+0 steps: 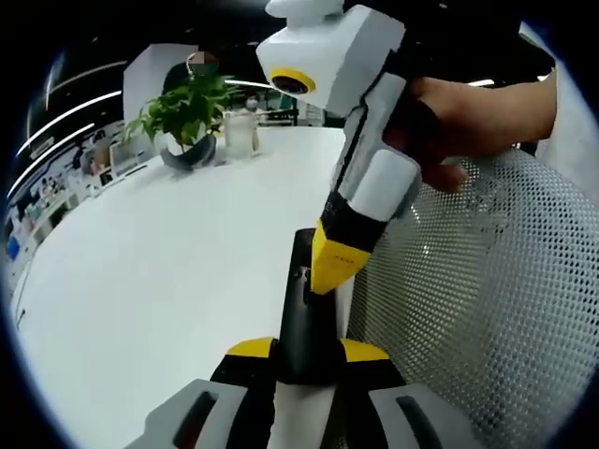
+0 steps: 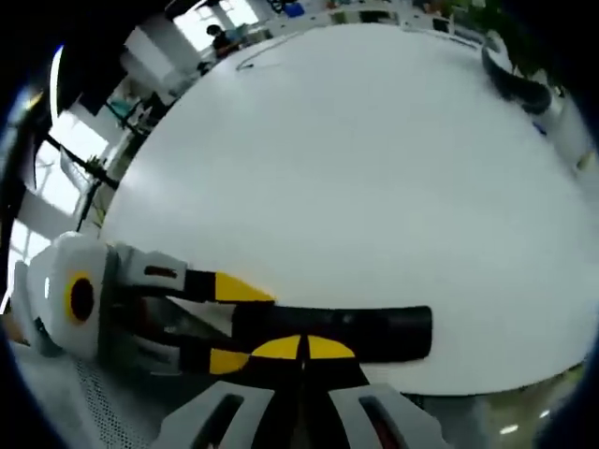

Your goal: Press the specified remote control buttons in sequence, fully releasing each button before pressing the next.

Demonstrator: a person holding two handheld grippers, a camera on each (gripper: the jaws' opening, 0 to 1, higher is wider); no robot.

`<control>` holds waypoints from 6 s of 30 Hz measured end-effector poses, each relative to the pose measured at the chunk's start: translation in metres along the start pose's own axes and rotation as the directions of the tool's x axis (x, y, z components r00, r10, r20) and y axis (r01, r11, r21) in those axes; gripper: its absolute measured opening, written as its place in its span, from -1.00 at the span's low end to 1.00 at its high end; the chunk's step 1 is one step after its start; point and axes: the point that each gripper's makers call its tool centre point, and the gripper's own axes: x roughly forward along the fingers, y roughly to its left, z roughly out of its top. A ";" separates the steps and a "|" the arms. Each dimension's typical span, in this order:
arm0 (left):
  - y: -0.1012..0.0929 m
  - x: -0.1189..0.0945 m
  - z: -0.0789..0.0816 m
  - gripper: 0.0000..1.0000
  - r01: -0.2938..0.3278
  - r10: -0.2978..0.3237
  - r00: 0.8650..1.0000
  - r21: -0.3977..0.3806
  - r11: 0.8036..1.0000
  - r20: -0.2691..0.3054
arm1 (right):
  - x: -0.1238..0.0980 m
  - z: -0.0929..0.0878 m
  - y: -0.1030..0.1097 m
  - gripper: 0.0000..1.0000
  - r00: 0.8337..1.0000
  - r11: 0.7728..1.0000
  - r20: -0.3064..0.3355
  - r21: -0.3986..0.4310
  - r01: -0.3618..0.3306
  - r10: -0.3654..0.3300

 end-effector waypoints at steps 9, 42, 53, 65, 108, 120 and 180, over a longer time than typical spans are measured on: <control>0.001 0.000 0.000 -0.51 -0.001 0.001 1.000 0.009 1.000 -0.018 | -0.056 0.043 -0.016 -1.00 0.939 0.976 0.301 -0.085 0.200 -0.166; 0.052 0.000 0.000 -0.53 0.070 -0.065 0.996 0.093 0.993 -0.057 | -0.078 0.062 -0.025 0.14 0.828 0.917 0.516 -0.180 0.357 -0.221; 0.095 -0.001 0.002 -0.53 0.044 -0.035 0.996 0.106 0.993 -0.087 | -0.075 0.061 -0.024 0.12 0.840 0.923 0.503 -0.188 0.337 -0.204; 0.142 0.002 0.004 -0.53 0.039 -0.024 0.992 0.119 0.992 -0.125 | -0.071 0.059 -0.025 0.13 0.852 0.929 0.485 -0.188 0.319 -0.195; 0.238 0.009 0.005 -0.41 -0.042 0.040 0.972 -0.001 0.999 -0.231 | -0.068 0.060 -0.026 0.13 0.855 0.928 0.481 -0.194 0.319 -0.193; 0.231 0.006 0.022 -0.03 -0.142 0.102 0.985 -0.313 0.939 -0.139 | -0.081 0.065 -0.024 0.14 0.821 0.926 0.540 -0.185 0.329 -0.184; 0.113 -0.196 0.023 0.86 -0.580 0.780 0.591 -0.565 0.587 0.205 | -0.118 0.076 -0.074 0.20 0.743 0.867 0.616 -0.189 0.462 -0.262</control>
